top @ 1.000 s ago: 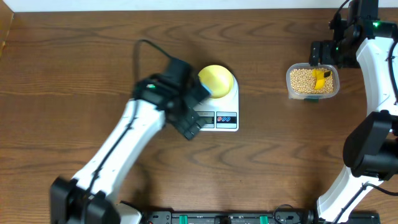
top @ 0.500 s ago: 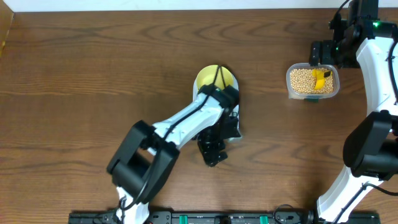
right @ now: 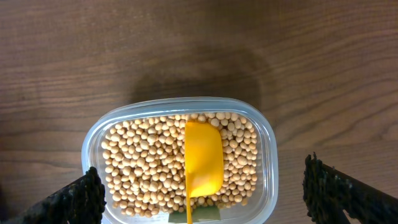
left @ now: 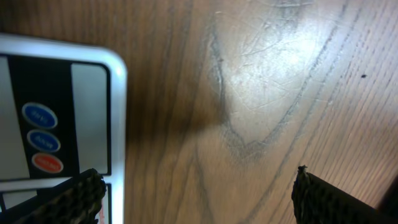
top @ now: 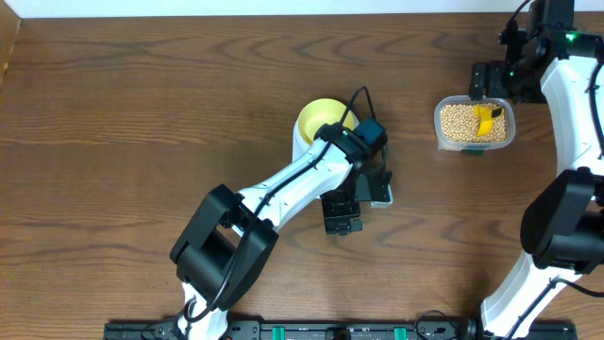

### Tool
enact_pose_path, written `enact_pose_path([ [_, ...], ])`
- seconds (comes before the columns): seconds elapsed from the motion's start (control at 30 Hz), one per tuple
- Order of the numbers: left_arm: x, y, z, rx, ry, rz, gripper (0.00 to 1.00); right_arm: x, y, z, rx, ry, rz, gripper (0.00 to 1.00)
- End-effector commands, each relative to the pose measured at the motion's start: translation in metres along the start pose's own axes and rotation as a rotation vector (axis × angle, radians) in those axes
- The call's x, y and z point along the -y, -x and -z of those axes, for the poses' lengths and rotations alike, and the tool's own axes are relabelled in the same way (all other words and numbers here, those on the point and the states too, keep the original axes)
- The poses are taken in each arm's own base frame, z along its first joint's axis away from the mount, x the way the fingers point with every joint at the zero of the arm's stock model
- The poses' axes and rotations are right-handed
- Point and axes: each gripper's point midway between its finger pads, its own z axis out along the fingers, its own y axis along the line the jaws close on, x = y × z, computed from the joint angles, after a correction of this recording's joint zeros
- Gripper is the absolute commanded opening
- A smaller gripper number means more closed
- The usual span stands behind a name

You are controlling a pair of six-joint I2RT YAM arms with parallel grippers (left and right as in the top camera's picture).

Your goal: Scoop item into bowl and weigh 50g on scale

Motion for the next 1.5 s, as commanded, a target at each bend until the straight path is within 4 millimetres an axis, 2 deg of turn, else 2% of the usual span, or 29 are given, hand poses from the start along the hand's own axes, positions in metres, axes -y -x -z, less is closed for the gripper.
enact_pose_path([
  [0.0, 0.001, 0.001, -0.005, -0.014, -0.019, -0.054, 0.98, 0.003, 0.003, 0.0, 0.005, -0.004, -0.003, 0.99],
  [0.67, -0.004, -0.003, -0.021, -0.045, -0.033, -0.063, 0.98, 0.003, 0.003, 0.0, 0.005, -0.004, -0.003, 0.99],
  [0.8, -0.013, -0.011, -0.024, -0.082, 0.0, -0.053, 0.98, 0.003, 0.003, 0.0, 0.005, -0.004, -0.003, 0.99],
  [1.0, -0.026, -0.02, -0.043, -0.122, -0.001, -0.028, 0.98, 0.003, 0.003, 0.0, 0.005, -0.004, -0.003, 0.99],
  [1.47, -0.031, -0.019, -0.046, -0.111, 0.008, -0.024, 0.98, 0.003, 0.003, 0.0, 0.005, -0.004, -0.003, 0.99],
])
